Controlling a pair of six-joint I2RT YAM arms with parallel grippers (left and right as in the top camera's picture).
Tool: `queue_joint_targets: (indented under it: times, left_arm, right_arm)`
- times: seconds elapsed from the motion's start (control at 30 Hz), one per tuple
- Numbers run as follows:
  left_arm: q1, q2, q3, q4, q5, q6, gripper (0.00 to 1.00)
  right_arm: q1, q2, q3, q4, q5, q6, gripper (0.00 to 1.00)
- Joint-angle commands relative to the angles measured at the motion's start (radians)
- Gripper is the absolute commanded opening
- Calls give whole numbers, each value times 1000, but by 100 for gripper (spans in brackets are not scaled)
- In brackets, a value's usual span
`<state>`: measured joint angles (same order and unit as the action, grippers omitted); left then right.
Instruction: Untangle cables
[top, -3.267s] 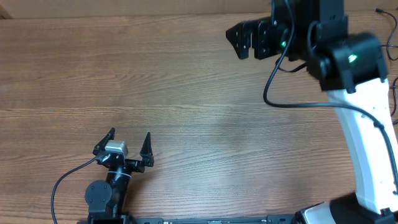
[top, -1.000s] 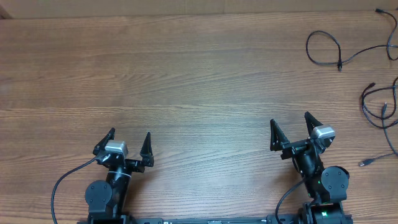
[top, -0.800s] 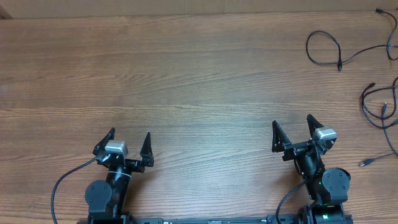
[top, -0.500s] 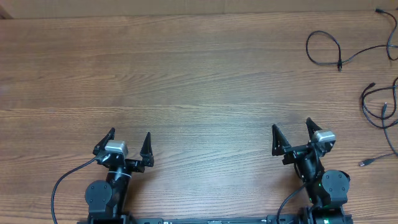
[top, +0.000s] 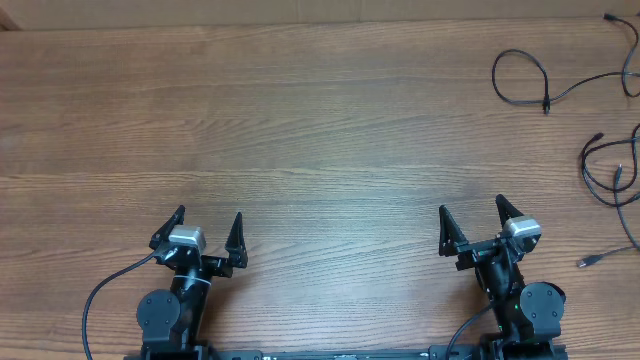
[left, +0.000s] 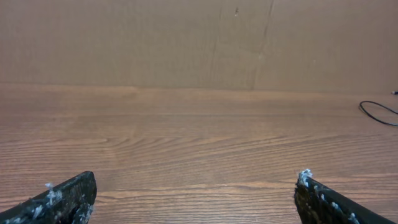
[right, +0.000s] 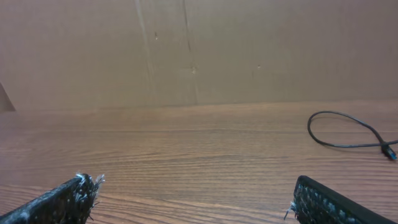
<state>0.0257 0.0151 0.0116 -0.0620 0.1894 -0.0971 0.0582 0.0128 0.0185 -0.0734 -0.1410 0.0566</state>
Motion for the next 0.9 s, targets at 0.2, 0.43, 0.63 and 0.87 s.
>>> queue_joint_targets:
  times: [0.2, 0.43, 0.63, 0.87]
  left_arm:
    - [-2, -11, -7, 0, -9, 19, 100]
    - [-2, -11, -7, 0, -9, 19, 100]
    - [-2, -11, -7, 0, -9, 19, 100]
    - [-2, -11, -7, 0, -9, 19, 99]
  right_arm:
    - [-9, -11, -10, 0, 10, -71, 100]
    - [-10, -11, -10, -2, 17, -117, 100]
    - [-10, -11, -10, -1, 17, -111, 100]
    - [-10, -11, -10, 0, 17, -111, 100]
